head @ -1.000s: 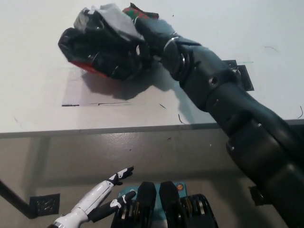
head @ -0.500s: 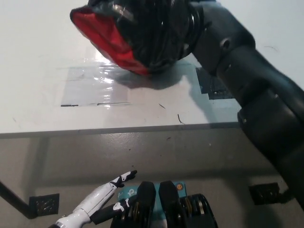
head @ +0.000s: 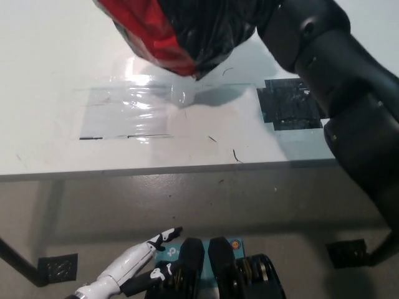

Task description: The robot uses its right hand to pick up a bag of coffee beans and puts it in the black plastic bag, then the robot grabs the top of the bag and lifts it.

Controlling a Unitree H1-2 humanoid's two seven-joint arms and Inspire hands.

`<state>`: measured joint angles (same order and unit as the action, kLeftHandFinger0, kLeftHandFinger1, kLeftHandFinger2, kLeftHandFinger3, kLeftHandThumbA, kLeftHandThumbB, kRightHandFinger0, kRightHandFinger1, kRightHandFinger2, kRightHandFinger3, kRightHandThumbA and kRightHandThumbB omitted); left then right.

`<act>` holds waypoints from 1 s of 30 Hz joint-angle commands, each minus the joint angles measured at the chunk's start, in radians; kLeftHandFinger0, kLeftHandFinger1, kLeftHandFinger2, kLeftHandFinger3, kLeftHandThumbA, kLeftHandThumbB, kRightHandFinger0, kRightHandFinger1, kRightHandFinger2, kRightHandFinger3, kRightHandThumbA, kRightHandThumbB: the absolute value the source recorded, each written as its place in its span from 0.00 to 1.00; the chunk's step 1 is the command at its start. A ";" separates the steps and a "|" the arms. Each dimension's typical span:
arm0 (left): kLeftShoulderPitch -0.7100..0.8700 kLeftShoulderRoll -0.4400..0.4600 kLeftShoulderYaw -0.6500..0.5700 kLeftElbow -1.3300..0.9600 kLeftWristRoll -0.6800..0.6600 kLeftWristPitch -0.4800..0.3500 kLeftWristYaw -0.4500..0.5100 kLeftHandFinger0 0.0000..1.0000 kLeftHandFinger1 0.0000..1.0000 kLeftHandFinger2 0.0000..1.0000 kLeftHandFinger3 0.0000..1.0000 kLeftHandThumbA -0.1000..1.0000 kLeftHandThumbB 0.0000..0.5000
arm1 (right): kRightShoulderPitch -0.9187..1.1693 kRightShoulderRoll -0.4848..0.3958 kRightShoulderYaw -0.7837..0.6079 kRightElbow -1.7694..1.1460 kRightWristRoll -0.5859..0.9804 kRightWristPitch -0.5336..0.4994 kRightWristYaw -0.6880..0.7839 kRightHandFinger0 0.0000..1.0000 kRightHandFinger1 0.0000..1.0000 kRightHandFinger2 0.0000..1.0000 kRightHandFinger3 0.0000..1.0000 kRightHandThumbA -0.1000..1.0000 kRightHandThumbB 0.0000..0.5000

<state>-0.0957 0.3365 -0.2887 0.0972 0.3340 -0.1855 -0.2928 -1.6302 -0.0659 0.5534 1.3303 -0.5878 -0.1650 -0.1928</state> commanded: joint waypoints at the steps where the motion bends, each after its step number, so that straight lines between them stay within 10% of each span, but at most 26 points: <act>1: -0.009 0.020 -0.012 -0.049 0.023 0.014 -0.025 0.93 0.98 1.00 1.00 0.97 0.55 | -0.146 -0.039 -0.014 -0.040 -0.004 -0.049 -0.004 0.00 0.30 0.73 0.81 0.00 0.41; 23: -0.002 0.039 -0.048 -0.078 0.049 0.057 -0.055 0.96 0.99 1.00 1.00 0.98 0.51 | -0.300 -0.006 -0.064 -0.061 0.006 -0.041 0.014 0.00 0.26 0.70 0.68 0.00 0.43; 30: -0.007 0.037 -0.058 -0.078 0.051 0.063 -0.066 0.95 0.98 1.00 1.00 1.00 0.56 | -0.282 0.044 -0.070 -0.046 0.006 -0.017 -0.013 0.00 0.27 0.73 0.79 0.00 0.54</act>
<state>-0.0946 0.3553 -0.3348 0.0578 0.3682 -0.1366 -0.3297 -1.7799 -0.0537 0.5056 1.3234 -0.5924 -0.1767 -0.1434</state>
